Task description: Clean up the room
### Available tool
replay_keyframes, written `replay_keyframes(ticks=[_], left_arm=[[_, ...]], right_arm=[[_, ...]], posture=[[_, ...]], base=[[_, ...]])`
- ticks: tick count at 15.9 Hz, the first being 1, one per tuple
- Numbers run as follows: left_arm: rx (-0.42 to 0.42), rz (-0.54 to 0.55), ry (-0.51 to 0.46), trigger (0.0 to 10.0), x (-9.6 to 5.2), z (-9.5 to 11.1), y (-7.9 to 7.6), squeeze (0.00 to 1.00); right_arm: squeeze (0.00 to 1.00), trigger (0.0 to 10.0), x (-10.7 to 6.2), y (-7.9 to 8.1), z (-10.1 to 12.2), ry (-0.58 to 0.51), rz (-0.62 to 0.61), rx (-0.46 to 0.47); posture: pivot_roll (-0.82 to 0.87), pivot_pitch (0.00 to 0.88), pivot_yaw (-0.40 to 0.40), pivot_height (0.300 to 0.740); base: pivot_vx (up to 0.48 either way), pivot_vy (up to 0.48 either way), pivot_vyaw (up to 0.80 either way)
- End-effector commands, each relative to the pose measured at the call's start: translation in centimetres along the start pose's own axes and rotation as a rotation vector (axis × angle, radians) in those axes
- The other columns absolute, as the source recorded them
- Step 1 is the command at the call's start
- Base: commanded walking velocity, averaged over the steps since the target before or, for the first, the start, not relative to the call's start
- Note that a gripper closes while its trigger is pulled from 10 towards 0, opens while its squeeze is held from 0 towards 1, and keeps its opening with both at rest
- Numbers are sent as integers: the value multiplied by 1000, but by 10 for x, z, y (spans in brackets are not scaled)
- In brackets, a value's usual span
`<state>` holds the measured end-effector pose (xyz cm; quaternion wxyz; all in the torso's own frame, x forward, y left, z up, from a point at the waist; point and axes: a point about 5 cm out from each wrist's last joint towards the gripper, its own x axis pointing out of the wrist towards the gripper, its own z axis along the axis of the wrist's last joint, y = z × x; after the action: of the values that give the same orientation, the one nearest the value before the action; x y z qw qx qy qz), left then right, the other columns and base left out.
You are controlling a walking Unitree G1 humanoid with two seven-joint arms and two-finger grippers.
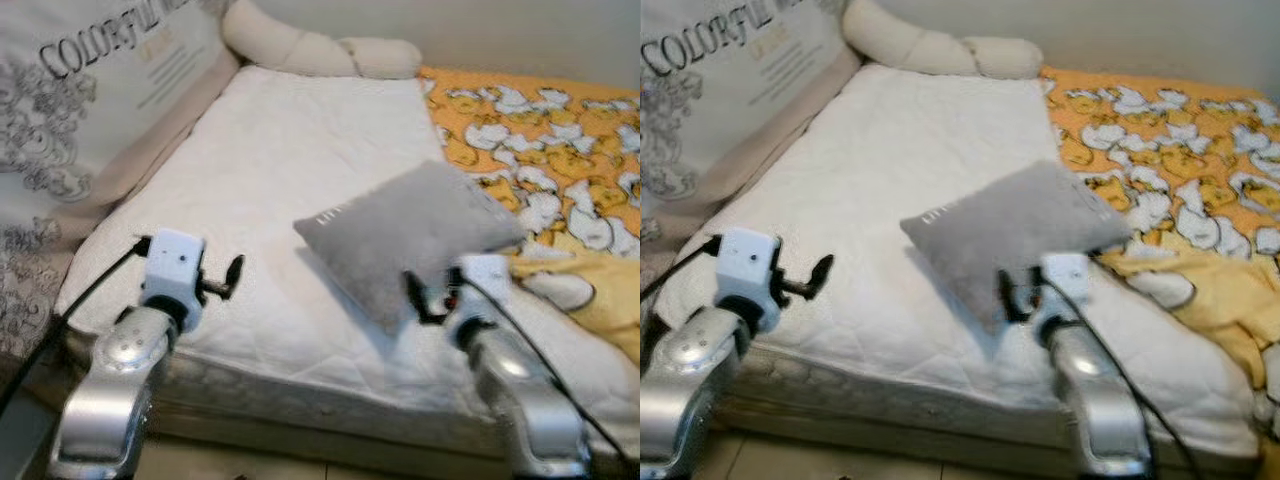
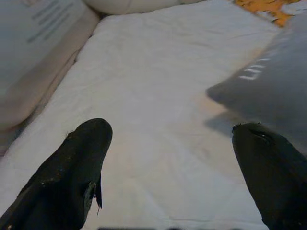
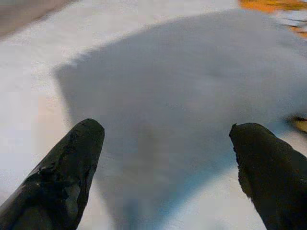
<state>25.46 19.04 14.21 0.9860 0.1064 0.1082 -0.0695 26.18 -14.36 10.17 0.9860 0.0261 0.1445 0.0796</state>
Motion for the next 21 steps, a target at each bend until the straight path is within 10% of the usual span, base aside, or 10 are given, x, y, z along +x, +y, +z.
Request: replay_keyframes(ticks=[1,21], left_arm=[[0,-20,-16,10000,2,3,-5,0],[5,-27,-24,10000,1,-4,-8,0]], right_arm=[[0,10000,-2,-12,-3,13,-39,-9],[0,10000,-4,-20,-7,-16,-60,26]], posture=[[-84,0,-30,740],[-99,0,-22,740]], base=[[262,0,0],[260,0,-172]])
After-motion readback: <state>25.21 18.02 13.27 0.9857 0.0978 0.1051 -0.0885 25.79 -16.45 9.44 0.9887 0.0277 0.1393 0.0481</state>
